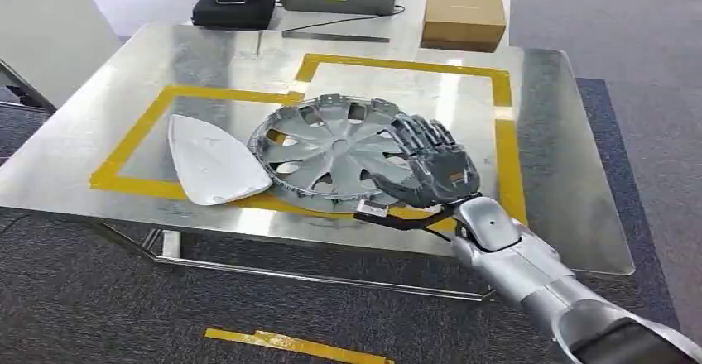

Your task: Take the parts from the cabinet and place them on the table.

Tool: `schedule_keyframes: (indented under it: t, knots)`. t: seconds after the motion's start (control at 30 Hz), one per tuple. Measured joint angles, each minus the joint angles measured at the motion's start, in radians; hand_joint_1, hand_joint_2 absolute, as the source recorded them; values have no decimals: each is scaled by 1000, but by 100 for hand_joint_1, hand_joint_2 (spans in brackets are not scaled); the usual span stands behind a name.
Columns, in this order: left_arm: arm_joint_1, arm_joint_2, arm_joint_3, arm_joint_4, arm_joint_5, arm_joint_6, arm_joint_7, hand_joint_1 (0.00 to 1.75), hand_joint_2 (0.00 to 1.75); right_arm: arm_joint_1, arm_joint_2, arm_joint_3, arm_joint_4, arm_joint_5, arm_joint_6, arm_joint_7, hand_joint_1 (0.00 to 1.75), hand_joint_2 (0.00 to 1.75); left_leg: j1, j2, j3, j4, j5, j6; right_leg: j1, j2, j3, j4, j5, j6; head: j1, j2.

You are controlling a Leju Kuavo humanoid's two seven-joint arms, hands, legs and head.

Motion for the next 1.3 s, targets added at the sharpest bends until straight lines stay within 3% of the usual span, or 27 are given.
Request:
schedule_keyframes:
  t: [0.37,0.4,0.47,0.5,0.53,0.57,0.63,0.67,0.7,0.73,0.8,0.83,0.87,0.9,0.97,1.0,1.03,1.07,1.13,1.17,1.2,1.23,1.3]
  knots:
    - [0,-6,0,0,-3,-4,5,0,0,140,-6,-149,-246,149,-6,-17,0,0,-1,0,-1,1,-2,1,-1,0,1,-2,1,1,0,0]
    - [0,-5,0,0,-5,-4,6,0,0,151,-1,-162,-261,162,-6,-22,0,0,-5,0,-1,7,-6,14,-6,-1,3,-8,4,11,0,0]
    - [1,-6,0,0,-5,-5,7,0,0,167,11,-187,-291,182,-6,-29,0,0,-6,0,2,-7,-2,24,-5,-4,9,-16,7,18,-2,0]
    - [0,-7,0,0,-6,-5,7,0,0,174,15,-198,-308,193,-6,-30,0,0,8,-2,23,-38,13,29,-6,-2,2,-12,1,17,0,0]
    - [0,-8,0,0,-6,-5,7,0,0,179,16,-208,-317,198,-6,-32,0,0,5,-4,34,-50,17,31,-4,7,-3,12,-19,16,3,0]
    - [-2,-8,0,0,-6,-4,7,0,0,182,19,-215,-321,202,-6,-33,0,0,5,-7,35,-51,20,35,-5,12,-29,72,-56,16,5,0]
    - [-5,-10,0,0,-6,-4,7,0,0,201,20,-227,-329,204,-6,-35,0,0,4,-19,34,-51,19,35,-8,14,-102,224,-122,19,3,0]
    - [-4,-10,0,0,-7,-4,7,0,0,211,20,-232,-330,204,-6,-39,0,0,5,-28,32,-50,19,35,-8,14,-129,275,-137,23,5,0]
    - [-2,-11,0,0,-8,-4,7,0,0,219,20,-237,-332,204,-6,-40,0,0,6,-38,32,-49,19,32,-10,14,-132,274,-123,25,5,0]
    - [-1,-11,0,0,-8,-4,7,0,0,221,21,-238,-336,204,-6,-41,0,0,7,-49,32,-48,19,27,-14,15,-110,228,-88,28,4,0]
    - [-1,-13,0,0,-8,-4,7,0,0,222,21,-244,-344,204,-6,-41,0,0,12,-70,32,-37,14,14,-23,33,-23,62,-3,33,4,0]
    - [-2,-12,-1,0,-10,-4,7,0,0,222,21,-248,-345,204,-6,-41,0,0,13,-78,28,-27,9,5,-32,84,9,3,-7,35,7,0]
    - [-4,-11,0,0,-10,-4,7,0,0,223,21,-250,-346,204,-6,-42,0,0,8,-88,18,-15,5,-4,-27,96,21,-1,-14,28,9,0]
    - [-3,-11,-1,0,-13,-4,7,0,0,227,22,-251,-349,205,-6,-42,0,0,10,-93,11,-15,10,-10,-25,75,16,6,-11,18,5,0]
    - [0,-11,-1,0,-15,-4,7,0,0,228,29,-252,-354,205,-6,-49,0,0,18,-107,9,-17,16,-22,-17,64,13,11,-11,4,6,0]
    - [1,-7,-1,0,-16,-3,7,0,0,227,30,-253,-354,205,-6,-49,0,0,19,-108,7,-15,10,-27,-22,50,17,6,-8,-5,7,0]
    - [1,-8,-1,0,-16,-3,7,0,0,228,31,-256,-357,204,-6,-49,0,0,14,-58,-1,8,-5,-31,-22,39,20,5,-8,-12,2,0]
    - [-1,-8,-1,0,-16,-3,7,0,0,228,32,-258,-360,204,-6,-49,0,0,14,-26,-26,60,-36,-34,-19,27,21,5,-10,-20,-5,0]
    - [-6,-8,-2,0,-17,-3,7,0,0,232,32,-262,-360,203,-6,-50,0,0,16,-5,-110,226,-112,-39,-14,-2,22,5,-14,-27,-3,0]
    - [-5,-8,-3,0,-17,-4,7,0,0,235,32,-263,-359,203,-6,-50,0,0,17,-3,-142,288,-130,-41,-13,-16,22,5,-15,-29,-3,0]
    - [-2,-8,-3,0,-17,-4,7,0,0,238,32,-263,-359,203,-6,-50,0,0,17,-3,-149,299,-122,-40,-12,-29,23,5,-17,-29,-4,0]
    - [-1,-8,-3,0,-17,-5,7,0,0,239,34,-263,-360,203,-6,-51,0,0,17,-2,-134,267,-91,-39,-11,-41,25,5,-19,-28,-4,0]
    - [-1,-8,-4,0,-17,-5,7,0,0,239,34,-263,-360,203,-6,-53,0,0,15,17,-59,124,-10,-30,-11,-63,34,5,-25,-22,-3,0]
